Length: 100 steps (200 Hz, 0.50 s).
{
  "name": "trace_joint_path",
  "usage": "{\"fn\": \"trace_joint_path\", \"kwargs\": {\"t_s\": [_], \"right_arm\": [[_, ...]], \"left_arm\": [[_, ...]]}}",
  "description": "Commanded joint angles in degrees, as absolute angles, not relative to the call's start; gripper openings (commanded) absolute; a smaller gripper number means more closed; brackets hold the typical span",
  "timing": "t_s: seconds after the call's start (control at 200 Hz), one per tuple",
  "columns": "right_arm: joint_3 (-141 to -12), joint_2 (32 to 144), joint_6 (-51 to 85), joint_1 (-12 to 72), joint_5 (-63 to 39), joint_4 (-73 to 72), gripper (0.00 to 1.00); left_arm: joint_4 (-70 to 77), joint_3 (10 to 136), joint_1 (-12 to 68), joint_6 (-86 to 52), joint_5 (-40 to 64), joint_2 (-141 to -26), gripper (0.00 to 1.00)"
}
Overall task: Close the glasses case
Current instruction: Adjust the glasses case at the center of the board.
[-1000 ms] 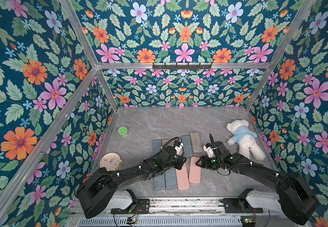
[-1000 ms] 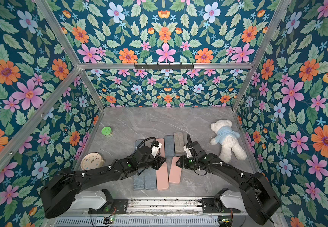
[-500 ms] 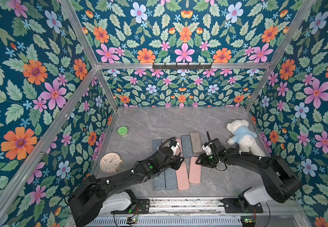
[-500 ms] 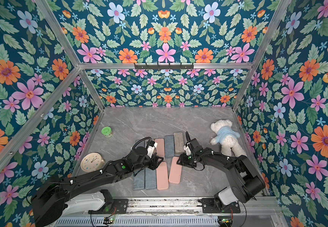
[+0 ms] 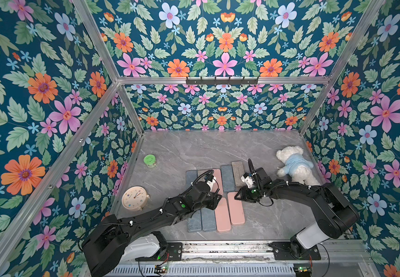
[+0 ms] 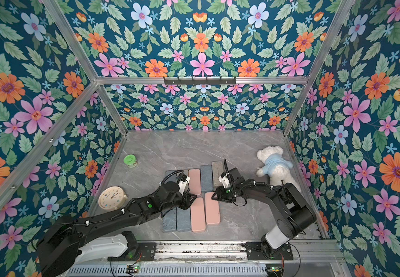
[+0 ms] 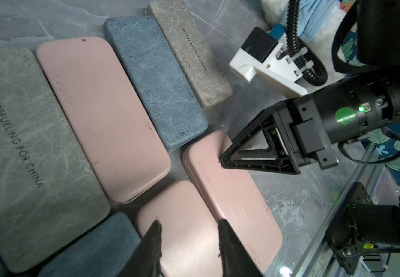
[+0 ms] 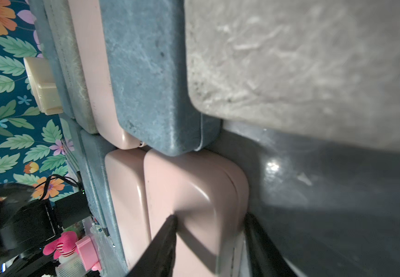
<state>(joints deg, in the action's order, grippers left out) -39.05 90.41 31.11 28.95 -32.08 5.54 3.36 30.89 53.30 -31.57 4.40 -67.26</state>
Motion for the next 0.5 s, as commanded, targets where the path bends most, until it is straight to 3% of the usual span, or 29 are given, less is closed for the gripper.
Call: {"fn": "trace_joint_path", "kwargs": {"t_s": [0.0,0.365,0.495], "right_arm": [[-37.1,89.6,34.7,29.6,-32.2,4.5,0.47],[-33.8,84.0,40.7,31.1,-32.5,0.7,0.56],[-32.9,79.7,40.5,29.9,-32.5,1.1,0.67]], "left_arm": [[4.7,30.9,53.3,-32.3,3.7,-67.6,0.42],[4.2,30.6,53.3,-32.6,2.7,-66.4,0.43],[2.5,30.7,53.3,-32.7,0.1,-64.2,0.50]]}}
